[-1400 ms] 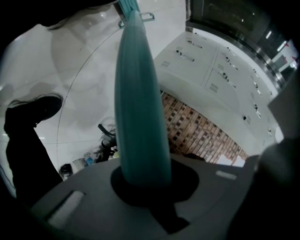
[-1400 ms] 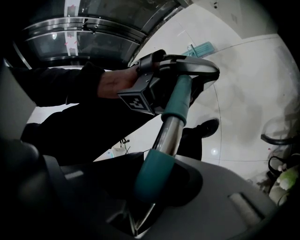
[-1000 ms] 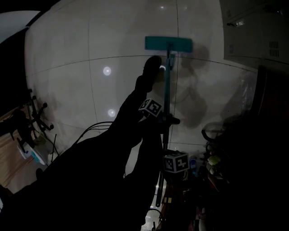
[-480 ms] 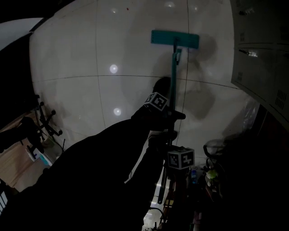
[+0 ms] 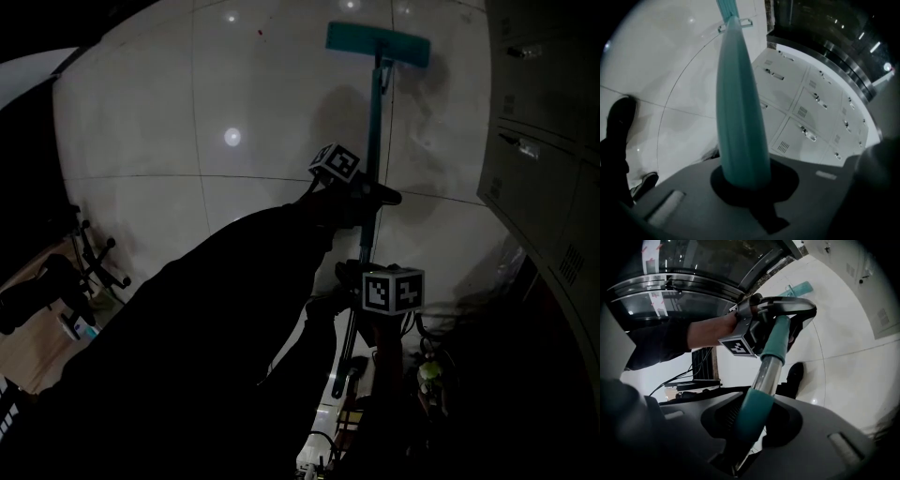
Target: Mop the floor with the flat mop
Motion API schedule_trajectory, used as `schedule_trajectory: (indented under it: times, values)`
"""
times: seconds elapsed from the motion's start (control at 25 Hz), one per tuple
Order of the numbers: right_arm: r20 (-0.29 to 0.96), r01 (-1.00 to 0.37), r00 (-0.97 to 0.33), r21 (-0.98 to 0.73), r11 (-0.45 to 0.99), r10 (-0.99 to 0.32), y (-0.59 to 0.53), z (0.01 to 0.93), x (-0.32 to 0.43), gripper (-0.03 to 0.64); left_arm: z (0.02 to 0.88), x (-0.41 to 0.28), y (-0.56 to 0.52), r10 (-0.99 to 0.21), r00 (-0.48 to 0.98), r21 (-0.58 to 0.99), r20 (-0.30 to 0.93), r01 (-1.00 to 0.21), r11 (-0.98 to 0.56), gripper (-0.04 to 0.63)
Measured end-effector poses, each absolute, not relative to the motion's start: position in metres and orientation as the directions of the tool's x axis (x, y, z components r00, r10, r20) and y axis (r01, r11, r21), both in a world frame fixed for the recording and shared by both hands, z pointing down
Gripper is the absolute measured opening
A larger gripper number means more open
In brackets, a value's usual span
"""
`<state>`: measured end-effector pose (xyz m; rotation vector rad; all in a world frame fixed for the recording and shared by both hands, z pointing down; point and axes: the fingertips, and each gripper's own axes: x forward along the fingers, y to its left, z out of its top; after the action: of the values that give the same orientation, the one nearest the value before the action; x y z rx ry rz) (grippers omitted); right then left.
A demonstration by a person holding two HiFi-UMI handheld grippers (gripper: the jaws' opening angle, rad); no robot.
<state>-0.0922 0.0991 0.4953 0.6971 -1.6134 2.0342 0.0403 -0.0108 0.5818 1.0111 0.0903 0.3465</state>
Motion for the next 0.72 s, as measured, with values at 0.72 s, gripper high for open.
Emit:
schedule_trajectory:
  times: [0.72]
  values:
    - [0.686, -0.688, -0.725, -0.719, -0.098, 0.063, 0.143, 0.478, -0.072, 0.112, 0.551, 0.055, 0.016, 0.274, 0.955, 0.881, 0.111, -0.222, 0.417, 0.026]
